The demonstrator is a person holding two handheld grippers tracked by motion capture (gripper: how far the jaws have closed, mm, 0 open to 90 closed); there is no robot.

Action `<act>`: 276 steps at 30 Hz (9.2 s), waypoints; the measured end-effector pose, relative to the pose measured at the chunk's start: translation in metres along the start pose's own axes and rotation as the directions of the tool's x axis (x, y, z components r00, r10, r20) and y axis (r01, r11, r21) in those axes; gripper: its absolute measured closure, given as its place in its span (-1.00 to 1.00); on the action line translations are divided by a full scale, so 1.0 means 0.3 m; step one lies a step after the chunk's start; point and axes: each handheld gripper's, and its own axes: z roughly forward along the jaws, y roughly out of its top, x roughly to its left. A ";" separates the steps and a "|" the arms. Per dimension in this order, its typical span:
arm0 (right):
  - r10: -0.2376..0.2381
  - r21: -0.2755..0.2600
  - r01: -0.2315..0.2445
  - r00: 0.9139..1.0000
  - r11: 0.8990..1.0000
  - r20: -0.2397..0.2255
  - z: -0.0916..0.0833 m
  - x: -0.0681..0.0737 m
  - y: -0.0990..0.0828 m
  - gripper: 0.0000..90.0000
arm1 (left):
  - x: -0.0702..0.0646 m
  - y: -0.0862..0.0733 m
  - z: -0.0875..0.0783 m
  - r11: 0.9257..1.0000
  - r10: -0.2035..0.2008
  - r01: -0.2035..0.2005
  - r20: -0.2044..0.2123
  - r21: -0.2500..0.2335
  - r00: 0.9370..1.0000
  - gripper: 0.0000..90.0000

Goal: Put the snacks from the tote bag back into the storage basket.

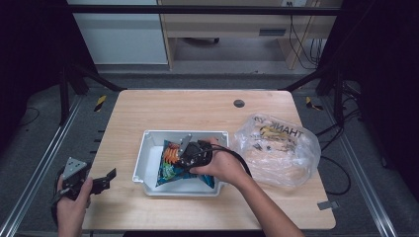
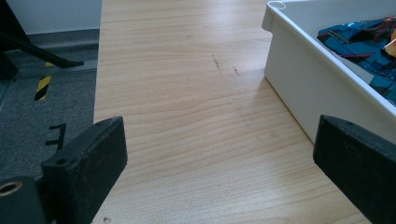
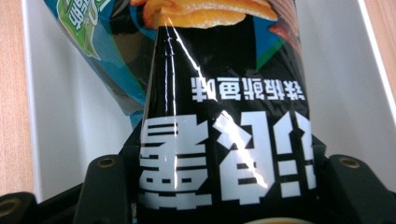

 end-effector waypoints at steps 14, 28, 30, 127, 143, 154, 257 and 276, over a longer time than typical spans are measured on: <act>0.002 0.010 -0.002 1.000 1.000 -0.002 0.005 -0.002 0.006 -0.11 | 0.000 0.000 0.002 1.000 0.004 -0.004 0.003 0.004 1.000 -0.94; 0.000 0.012 0.000 1.000 1.000 0.002 0.005 -0.003 0.012 -0.16 | 0.000 0.000 0.004 1.000 0.002 -0.002 0.001 0.005 1.000 -0.94; 0.001 0.010 -0.001 1.000 1.000 0.008 0.006 -0.001 0.014 -0.19 | -0.001 -0.001 0.004 1.000 0.000 0.000 0.003 0.005 1.000 -0.94; 0.386 -0.361 -0.303 0.903 0.882 0.187 -0.455 -0.035 -0.125 -0.89 | -0.004 -0.006 0.006 1.000 0.003 -0.003 -0.010 0.019 1.000 -0.94; 0.443 -0.399 -0.331 0.866 0.855 0.231 -0.542 -0.041 -0.199 -0.89 | 0.000 -0.006 0.001 1.000 0.018 -0.017 -0.033 0.011 0.999 -0.93; 0.460 -0.405 -0.336 0.848 0.850 0.263 -0.592 -0.024 -0.253 -0.89 | -0.005 -0.006 0.004 1.000 0.021 -0.021 -0.028 0.013 0.999 -0.93; 0.644 -0.310 -0.566 0.702 0.764 0.306 -0.320 0.192 -0.729 -0.86 | 0.002 -0.006 -0.002 1.000 0.012 -0.012 -0.030 0.003 0.999 -0.93; 0.611 -0.237 -0.564 0.749 0.791 0.256 -0.255 0.208 -0.737 -0.84 | -0.002 -0.005 0.000 1.000 0.012 -0.012 -0.026 0.001 1.000 -0.93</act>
